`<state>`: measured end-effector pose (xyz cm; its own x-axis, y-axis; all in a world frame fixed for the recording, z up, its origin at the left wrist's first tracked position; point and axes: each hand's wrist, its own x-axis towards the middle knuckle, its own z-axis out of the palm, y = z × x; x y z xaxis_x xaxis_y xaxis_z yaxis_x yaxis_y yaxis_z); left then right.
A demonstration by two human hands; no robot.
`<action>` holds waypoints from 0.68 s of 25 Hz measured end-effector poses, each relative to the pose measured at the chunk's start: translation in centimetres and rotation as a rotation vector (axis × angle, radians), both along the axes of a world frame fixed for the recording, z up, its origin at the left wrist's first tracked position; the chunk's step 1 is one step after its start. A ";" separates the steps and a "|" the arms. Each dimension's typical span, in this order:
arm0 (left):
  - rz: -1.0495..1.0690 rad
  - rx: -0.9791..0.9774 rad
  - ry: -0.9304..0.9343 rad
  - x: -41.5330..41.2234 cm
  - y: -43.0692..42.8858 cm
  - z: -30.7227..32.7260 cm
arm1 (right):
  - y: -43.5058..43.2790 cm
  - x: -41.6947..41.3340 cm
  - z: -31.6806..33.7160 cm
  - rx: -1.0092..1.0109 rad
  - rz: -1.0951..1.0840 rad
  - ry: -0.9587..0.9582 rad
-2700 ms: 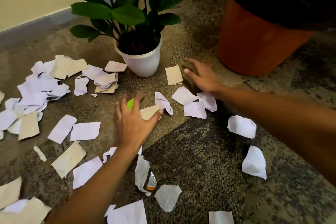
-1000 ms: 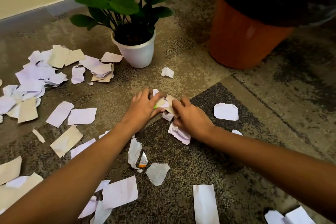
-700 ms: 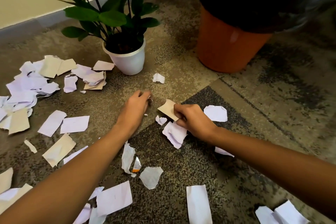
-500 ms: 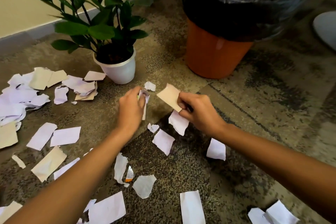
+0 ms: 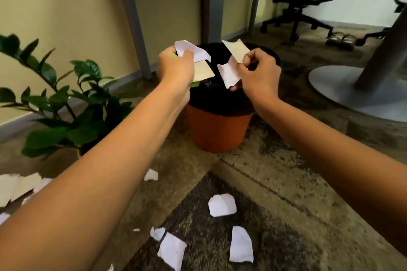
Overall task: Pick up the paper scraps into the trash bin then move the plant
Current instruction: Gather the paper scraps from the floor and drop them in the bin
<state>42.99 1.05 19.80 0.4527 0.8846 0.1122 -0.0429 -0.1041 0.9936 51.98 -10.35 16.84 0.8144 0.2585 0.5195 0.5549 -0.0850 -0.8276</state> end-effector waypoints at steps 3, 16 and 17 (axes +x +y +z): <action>-0.110 -0.198 0.009 3.7 -0.4 2.5 | 2.1 3.4 1.7 -0.042 0.011 0.408; -0.036 0.350 0.184 0.5 -0.7 -1.9 | -0.6 -1.4 -1.8 -0.187 -0.052 -0.323; 0.008 0.419 0.128 -1.0 -1.4 -3.5 | -1.1 -2.3 -2.7 -0.162 -0.019 -0.403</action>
